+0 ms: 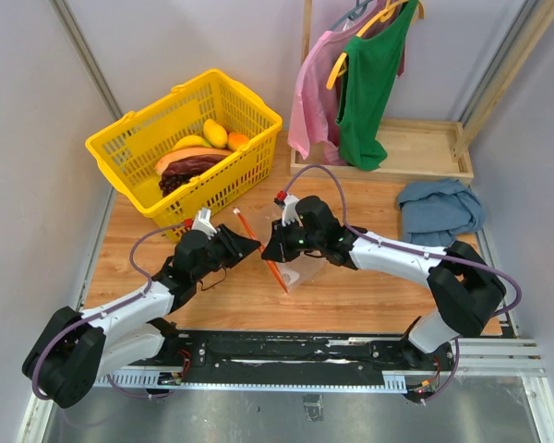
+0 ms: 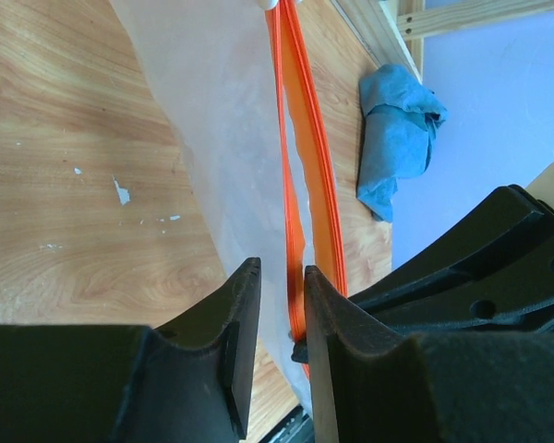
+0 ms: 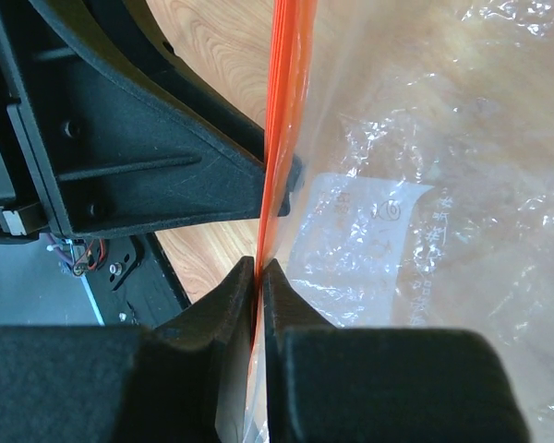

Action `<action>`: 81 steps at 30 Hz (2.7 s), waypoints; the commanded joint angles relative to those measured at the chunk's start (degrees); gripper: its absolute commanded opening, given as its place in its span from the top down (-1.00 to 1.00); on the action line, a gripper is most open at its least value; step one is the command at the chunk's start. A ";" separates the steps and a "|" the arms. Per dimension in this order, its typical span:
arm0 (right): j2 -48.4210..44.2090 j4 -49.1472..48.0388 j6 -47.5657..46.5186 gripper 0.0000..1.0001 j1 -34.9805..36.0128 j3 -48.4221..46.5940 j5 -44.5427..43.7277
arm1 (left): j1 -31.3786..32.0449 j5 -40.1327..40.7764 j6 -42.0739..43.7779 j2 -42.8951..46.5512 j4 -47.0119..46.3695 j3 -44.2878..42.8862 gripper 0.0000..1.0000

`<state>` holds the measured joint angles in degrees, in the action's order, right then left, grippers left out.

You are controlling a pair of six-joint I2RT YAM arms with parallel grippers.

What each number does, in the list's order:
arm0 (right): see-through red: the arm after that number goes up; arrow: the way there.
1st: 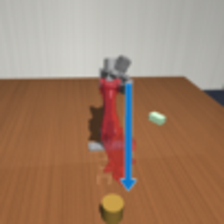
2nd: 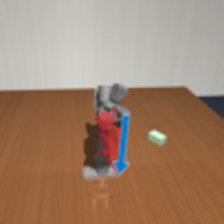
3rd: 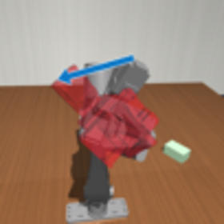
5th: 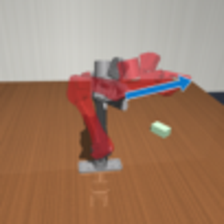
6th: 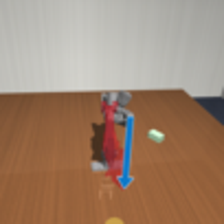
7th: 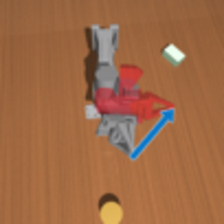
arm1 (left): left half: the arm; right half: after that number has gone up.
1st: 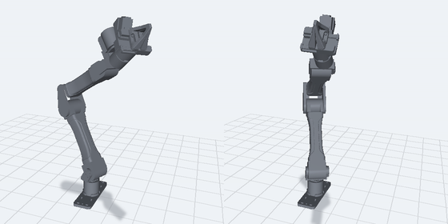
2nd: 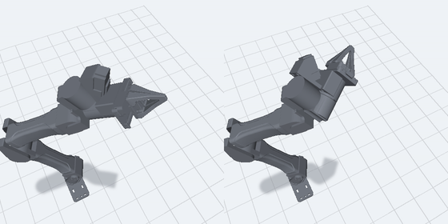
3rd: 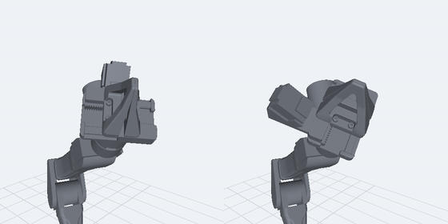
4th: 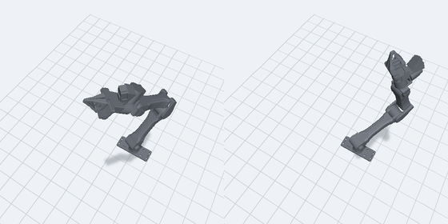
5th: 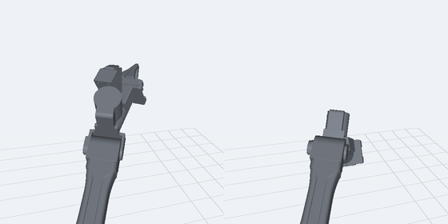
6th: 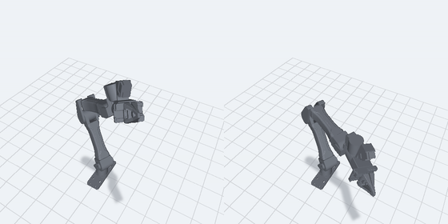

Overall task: Place the food in the zip-top bag and seal the zipper
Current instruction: Open the zipper of the food storage bag at the center of the board.

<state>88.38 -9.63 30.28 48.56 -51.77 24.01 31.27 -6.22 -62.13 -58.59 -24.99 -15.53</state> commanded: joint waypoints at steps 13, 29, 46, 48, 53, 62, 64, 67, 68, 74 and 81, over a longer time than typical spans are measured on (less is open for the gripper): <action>0.36 -0.64 -1.79 0.80 1.20 0.20 0.30 | 0.90 -0.66 -0.01 -1.48 -3.67 -0.12 0.84; -5.61 13.06 -7.20 0.51 4.24 -2.04 -20.62 | 2.33 4.98 3.55 4.03 4.73 -1.94 0.99; -3.45 20.03 -13.70 0.69 12.70 -8.10 -39.97 | 5.88 7.95 3.91 7.29 10.64 -5.55 0.99; -4.74 21.30 -14.38 0.81 12.70 -9.00 -41.98 | 6.08 8.84 5.28 8.23 14.12 -7.15 0.99; -9.22 24.87 -16.84 0.93 12.70 -11.34 -47.77 | 6.09 11.34 10.76 10.45 24.81 -14.52 0.99; -16.33 25.01 -19.47 0.90 12.55 -13.40 -56.34 | 6.09 14.19 18.40 11.09 40.85 -26.39 0.99; -17.14 24.83 -19.27 0.87 12.53 -13.74 -55.28 | 6.09 14.47 19.19 11.14 43.46 -28.23 0.99; -17.04 23.33 -19.62 0.81 12.53 -13.58 -51.61 | 6.09 12.66 19.44 11.70 43.51 -29.34 0.99; -16.38 23.41 -19.64 0.78 12.53 -13.77 -50.93 | 6.09 11.65 19.24 11.87 43.08 -29.42 0.99; -14.26 20.80 -19.33 0.59 12.53 -12.64 -50.19 | 7.22 8.31 16.93 13.10 39.89 -28.22 0.99; -10.68 19.73 -20.12 0.39 12.53 -13.67 -45.52 | 8.45 8.02 15.38 13.55 38.05 -27.08 0.99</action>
<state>76.44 12.05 11.25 60.36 -64.03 -23.70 39.03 2.39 -45.98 -45.67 15.22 -43.11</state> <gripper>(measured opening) 0.283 0.012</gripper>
